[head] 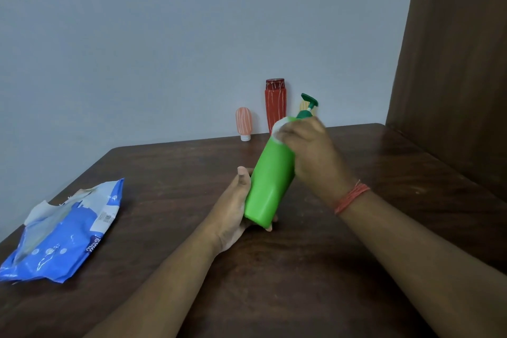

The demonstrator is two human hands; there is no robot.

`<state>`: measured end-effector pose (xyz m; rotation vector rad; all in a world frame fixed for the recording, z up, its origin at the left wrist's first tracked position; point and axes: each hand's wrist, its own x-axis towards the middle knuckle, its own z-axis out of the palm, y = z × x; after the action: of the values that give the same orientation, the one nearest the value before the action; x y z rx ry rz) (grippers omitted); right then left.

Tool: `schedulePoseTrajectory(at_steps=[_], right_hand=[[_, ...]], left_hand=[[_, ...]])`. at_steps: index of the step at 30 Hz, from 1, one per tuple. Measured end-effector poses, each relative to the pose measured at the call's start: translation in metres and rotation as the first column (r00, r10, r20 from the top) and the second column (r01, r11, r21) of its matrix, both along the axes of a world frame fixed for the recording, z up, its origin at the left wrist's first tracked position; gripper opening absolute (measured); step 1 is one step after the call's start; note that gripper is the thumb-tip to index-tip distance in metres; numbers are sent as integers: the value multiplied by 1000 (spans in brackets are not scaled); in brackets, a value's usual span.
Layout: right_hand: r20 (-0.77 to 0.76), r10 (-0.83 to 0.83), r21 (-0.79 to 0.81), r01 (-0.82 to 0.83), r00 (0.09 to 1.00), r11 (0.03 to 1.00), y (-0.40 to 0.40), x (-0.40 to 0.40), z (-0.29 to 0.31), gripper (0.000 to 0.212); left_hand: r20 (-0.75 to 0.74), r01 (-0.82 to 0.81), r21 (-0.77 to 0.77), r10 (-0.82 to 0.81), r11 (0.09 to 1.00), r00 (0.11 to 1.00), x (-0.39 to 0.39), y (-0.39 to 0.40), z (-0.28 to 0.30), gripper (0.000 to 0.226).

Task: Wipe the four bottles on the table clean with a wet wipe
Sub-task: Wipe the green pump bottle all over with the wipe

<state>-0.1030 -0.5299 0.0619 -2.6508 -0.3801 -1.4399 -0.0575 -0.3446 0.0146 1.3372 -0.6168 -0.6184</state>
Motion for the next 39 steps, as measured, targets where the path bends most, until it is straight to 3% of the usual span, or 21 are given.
schedulePoseTrajectory(at_steps=[3, 6, 11, 15, 19, 23, 29, 32, 36, 39], right_hand=[[-114, 116, -180, -136, 987, 974, 9, -6, -9, 34], [-29, 127, -104, -130, 991, 986, 10, -3, -8, 27], [-65, 275, -243, -282, 959, 928, 18, -12, -15, 22], [103, 108, -17, -107, 989, 994, -9, 0, -5, 24], [200, -40, 335, -30, 979, 942, -28, 2, 1, 19], [135, 68, 488, -126, 989, 864, -4, -2, -17, 11], [-62, 301, 537, -222, 952, 814, 47, 1, -40, 12], [-87, 386, 687, -225, 918, 691, 55, 3, -46, 13], [-100, 552, 915, -141, 828, 378, 56, 6, -50, 16], [-160, 562, 931, -65, 811, 359, 56, 5, -53, 15]], left_hand=[[-82, -37, -73, 31, 997, 996, 4, 2, 1, 74], [-127, -41, -115, 26, 993, 992, 4, 5, 2, 72], [-194, -46, -185, 9, 982, 981, 8, 9, 3, 64], [-173, 44, -170, -73, 985, 982, 6, 9, 2, 72], [-139, 125, -158, -147, 980, 979, 5, 7, -2, 68], [-160, 42, -192, -74, 980, 984, 7, 6, -2, 68], [-192, -261, -254, 216, 931, 957, 20, 10, 1, 68], [-159, -373, -243, 343, 896, 926, 24, 10, 0, 64], [-233, -438, -246, 386, 865, 893, 29, 10, -1, 67], [-273, -437, -265, 367, 860, 889, 31, 11, -1, 61]])
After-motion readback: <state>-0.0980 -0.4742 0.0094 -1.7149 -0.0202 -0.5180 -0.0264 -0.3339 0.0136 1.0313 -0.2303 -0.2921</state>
